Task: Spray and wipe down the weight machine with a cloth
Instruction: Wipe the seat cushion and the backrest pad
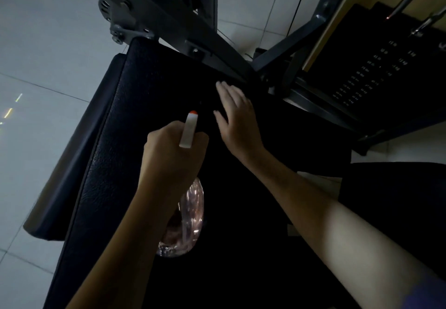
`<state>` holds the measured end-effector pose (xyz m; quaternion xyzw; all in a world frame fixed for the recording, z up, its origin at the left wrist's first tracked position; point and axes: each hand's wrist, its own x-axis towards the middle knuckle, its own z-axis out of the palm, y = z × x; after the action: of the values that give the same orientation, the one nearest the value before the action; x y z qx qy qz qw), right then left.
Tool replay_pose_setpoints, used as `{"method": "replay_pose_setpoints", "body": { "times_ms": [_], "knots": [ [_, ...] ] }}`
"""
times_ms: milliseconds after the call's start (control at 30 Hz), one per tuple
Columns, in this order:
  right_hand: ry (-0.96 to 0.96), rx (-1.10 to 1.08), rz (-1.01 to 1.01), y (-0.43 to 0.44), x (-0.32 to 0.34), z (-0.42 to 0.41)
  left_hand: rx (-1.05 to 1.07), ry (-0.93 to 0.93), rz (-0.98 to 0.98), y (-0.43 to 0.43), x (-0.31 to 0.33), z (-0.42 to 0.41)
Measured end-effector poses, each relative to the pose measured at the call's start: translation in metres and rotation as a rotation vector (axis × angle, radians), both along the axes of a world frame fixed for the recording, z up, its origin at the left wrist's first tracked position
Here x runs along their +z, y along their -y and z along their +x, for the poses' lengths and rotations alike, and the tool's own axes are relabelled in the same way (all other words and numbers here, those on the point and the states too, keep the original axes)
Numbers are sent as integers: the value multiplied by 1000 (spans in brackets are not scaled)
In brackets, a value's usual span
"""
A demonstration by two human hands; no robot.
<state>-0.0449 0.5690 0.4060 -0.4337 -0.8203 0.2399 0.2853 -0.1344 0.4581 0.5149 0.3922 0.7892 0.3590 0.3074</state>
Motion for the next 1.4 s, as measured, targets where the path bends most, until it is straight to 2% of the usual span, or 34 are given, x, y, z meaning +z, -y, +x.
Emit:
{"method": "replay_pose_setpoints", "body": {
  "times_ms": [100,200,267,333,433,467,533,633,767,967,1100,1400],
  "knots": [
    [100,83,12,-4,-15,51,11,36,12,2,0,0],
    [22,-220,-195,-13,-19,81,-4,24,15,1,-2,1],
    [-20,-429,-258,-15,-18,78,-24,15,8,-1,-3,3],
    [-20,-361,-224,-9,-17,76,-58,34,-24,-4,-6,4],
    [65,-81,-151,5,-24,106,-135,85,-87,-6,-7,6],
    [101,-58,-138,5,-27,120,-173,87,-107,-6,-6,6],
    [111,-156,-150,2,-32,137,-239,82,-136,-6,-6,7],
    [12,-381,-214,0,-37,133,-295,24,-158,-10,-8,12],
    [-182,-487,-261,3,-33,127,-384,-56,-160,-13,-8,21],
    [-385,-623,-397,-5,-7,149,-450,41,-204,-11,-13,25],
    [-468,-622,-446,-13,8,162,-577,71,-222,-12,-15,30],
    [-504,-697,-502,-13,2,182,-629,42,-154,-32,-11,55]
  ]
}}
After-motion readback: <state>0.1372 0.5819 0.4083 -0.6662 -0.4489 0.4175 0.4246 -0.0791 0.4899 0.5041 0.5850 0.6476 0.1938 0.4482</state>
